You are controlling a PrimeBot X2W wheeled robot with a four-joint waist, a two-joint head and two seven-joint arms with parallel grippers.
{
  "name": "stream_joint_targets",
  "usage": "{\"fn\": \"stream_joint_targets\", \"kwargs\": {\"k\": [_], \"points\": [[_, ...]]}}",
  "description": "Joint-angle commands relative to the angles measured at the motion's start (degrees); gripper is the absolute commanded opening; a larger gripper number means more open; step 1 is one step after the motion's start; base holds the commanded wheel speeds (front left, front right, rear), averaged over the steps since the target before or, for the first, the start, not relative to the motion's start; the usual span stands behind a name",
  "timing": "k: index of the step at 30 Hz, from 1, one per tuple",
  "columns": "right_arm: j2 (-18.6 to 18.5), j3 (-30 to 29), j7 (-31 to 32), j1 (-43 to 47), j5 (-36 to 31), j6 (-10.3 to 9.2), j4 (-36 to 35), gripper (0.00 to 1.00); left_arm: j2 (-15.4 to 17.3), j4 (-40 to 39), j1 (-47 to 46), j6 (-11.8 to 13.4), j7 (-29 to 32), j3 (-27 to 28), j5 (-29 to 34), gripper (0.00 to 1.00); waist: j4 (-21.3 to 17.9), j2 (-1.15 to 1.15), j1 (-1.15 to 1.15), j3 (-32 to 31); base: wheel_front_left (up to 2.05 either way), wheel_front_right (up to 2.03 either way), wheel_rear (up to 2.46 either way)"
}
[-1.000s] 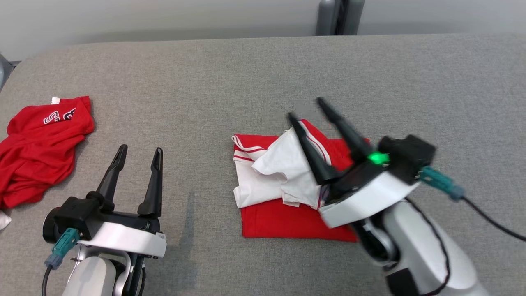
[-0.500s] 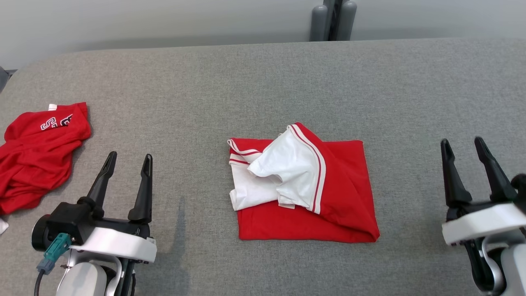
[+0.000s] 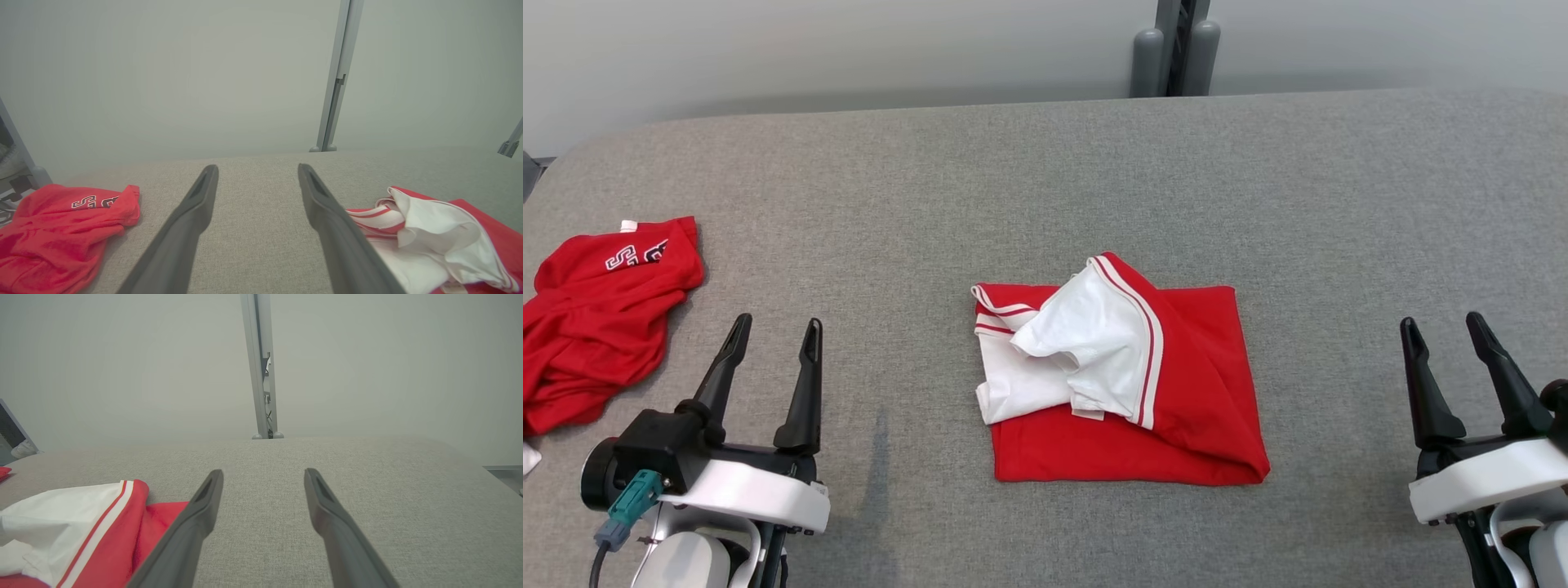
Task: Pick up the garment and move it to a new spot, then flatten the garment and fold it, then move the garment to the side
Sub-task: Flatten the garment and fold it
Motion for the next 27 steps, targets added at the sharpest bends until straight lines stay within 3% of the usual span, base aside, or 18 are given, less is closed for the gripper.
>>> {"fn": "stream_joint_targets", "kwargs": {"k": [1, 2, 3, 4, 5, 12, 27], "points": [[-0.7, 0.2, 0.4, 0.2, 0.7, -0.02, -0.2, 1.0, 0.6, -0.3, 0.3, 0.2, 0.0, 0.0, -0.4, 1.0, 0.2, 0.0, 0.0, -0.1, 0.0, 0.0, 0.0], [-0.7, 0.2, 0.4, 0.2, 0.7, -0.02, -0.2, 1.0, 0.6, -0.3, 0.3, 0.2, 0.0, 0.0, -0.4, 1.0, 0.2, 0.0, 0.0, -0.1, 0.0, 0.0, 0.0], [-1.0, 0.7, 0.6, -0.2, 1.0, -0.02, 0.0, 0.52, 0.6, -0.3, 0.3, 0.2, 0.0, 0.0, -0.5, 1.0, 0.3, 0.0, 0.0, 0.0, 0.0, 0.0, 0.0], [-1.2, 1.4, 1.0, -0.7, 1.5, -0.02, 0.3, 0.35, 0.6, -0.4, 0.2, 0.2, 0.1, -0.1, -0.4, 1.0, 0.5, 0.0, 0.0, 0.1, 0.0, 0.0, 0.0], [-1.6, 2.0, 1.3, -1.2, 1.7, -0.02, 0.7, 0.0, 0.5, -0.5, -0.1, 0.2, 0.1, -0.3, -0.3, 1.0, 0.8, 0.0, 0.0, 0.2, 0.0, 0.0, 0.0], [-3.4, 8.7, 1.9, -7.4, 3.9, -0.02, 7.1, 0.0, -0.5, -0.4, -2.2, -0.4, 0.0, -1.8, -0.2, 1.0, 3.8, 0.0, 0.0, 2.0, 0.0, 0.0, 0.0], [-5.2, 28.7, 0.1, -24.1, 13.3, -0.02, 28.9, 0.0, -3.1, 2.4, -6.9, -2.0, -1.4, -3.9, -0.2, 1.0, 10.3, 0.0, 0.0, 5.8, 0.0, 0.0, 0.0]]}}
